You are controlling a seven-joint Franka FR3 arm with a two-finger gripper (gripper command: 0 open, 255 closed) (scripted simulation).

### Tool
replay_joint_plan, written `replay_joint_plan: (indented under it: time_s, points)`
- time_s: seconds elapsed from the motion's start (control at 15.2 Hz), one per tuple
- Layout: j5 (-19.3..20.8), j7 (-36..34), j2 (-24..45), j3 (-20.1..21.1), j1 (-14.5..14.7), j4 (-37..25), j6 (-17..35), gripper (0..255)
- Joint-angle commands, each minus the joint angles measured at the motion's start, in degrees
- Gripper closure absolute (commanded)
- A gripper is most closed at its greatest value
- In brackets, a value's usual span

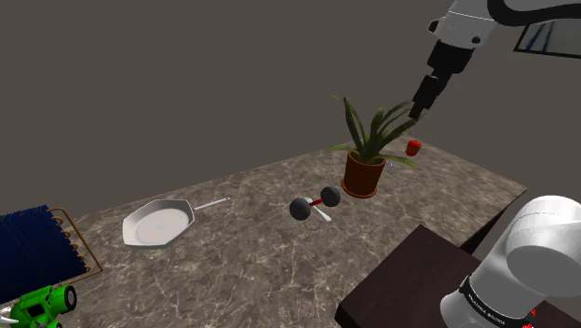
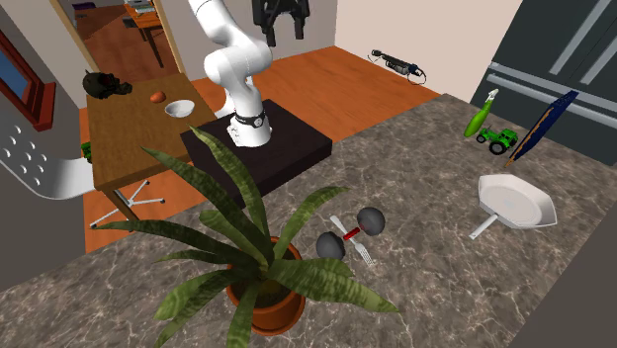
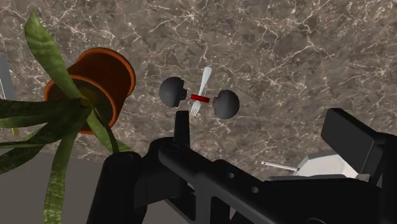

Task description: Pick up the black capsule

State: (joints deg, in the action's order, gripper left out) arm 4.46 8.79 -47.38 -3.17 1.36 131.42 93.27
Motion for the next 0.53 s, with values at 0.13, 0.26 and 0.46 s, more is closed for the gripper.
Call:
replay_joint_plan:
  time_s: [0.13, 0.26, 0.46]
  points:
    - [0.85, 3.61, 1.48, -1.71, 0.88, 2.29, 3.60, 0]
    - [1.65, 7.21, 3.33, -3.42, 1.76, 4.24, 7.23, 0]
    - [2.70, 12.60, 6.79, -5.99, 3.08, 6.55, 12.74, 0]
